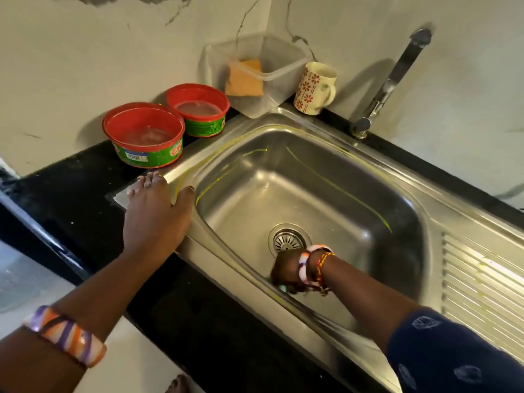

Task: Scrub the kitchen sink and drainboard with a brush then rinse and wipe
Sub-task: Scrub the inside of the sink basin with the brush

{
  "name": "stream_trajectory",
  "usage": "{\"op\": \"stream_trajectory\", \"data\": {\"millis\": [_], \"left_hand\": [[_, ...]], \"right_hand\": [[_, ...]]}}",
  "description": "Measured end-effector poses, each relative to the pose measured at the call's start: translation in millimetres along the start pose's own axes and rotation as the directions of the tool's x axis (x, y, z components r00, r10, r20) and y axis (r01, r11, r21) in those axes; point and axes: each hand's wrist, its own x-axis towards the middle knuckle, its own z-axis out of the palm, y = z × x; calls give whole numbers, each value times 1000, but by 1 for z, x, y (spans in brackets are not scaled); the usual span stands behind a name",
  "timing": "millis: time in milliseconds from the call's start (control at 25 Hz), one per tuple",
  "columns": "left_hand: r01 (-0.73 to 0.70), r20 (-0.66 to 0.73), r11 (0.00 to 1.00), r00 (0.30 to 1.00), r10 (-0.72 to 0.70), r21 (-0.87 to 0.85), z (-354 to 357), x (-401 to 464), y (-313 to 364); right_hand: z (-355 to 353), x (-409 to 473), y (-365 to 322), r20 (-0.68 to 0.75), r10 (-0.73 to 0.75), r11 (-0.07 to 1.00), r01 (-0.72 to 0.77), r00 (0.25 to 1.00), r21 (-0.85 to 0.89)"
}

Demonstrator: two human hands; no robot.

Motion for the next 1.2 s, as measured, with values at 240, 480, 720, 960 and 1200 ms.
{"op": "stream_trajectory", "data": {"millis": [240,480,720,960,1200], "left_hand": [[-132,224,858,974,21,496,-28,18,16],[-482,376,734,868,325,478,-13,51,38],[-529,381,671,846,372,519,9,84,46],[-512,458,654,846,273,557,19,83,64],[-514,444,648,849,288,562,22,82,67]], "right_hand": [[-44,68,-67,-437,-132,991,122,890,-52],[-87,115,-19,-694,67,963,-228,717,-143],[-85,133,44,-669,254,925,-377,699,-43],[-29,16,122,-382,638,750,-653,669,109],[18,-40,74,-36,545,835,-539,837,115]]}}
